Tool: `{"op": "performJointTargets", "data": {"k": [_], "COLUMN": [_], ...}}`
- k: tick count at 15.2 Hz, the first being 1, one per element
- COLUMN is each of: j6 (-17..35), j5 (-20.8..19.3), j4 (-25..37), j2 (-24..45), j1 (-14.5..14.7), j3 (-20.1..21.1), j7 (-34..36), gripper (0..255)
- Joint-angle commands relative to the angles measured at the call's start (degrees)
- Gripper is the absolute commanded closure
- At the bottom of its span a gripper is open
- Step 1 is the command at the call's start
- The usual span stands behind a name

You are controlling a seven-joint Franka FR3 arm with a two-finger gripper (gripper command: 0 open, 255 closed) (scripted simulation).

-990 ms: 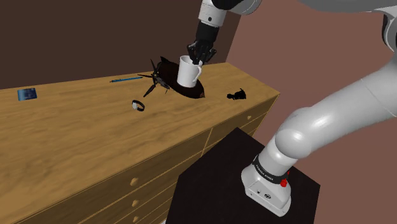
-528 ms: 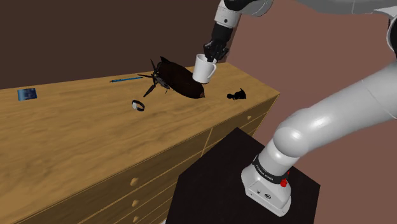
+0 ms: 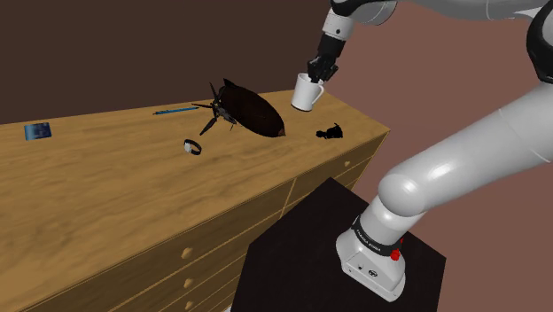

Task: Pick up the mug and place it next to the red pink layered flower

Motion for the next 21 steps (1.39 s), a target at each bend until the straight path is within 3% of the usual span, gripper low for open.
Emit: {"op": "performJointTargets", "data": {"k": [1, 21], "j6": [1.3, 17.3], "j5": [-0.2, 0.4], "j4": [-0.4, -12.1], "j2": [0.9, 5.3], "j1": [-0.4, -0.3], "j3": [-0.8, -1.5], "j7": [-1.3, -2.6], "gripper": [255, 255]}}
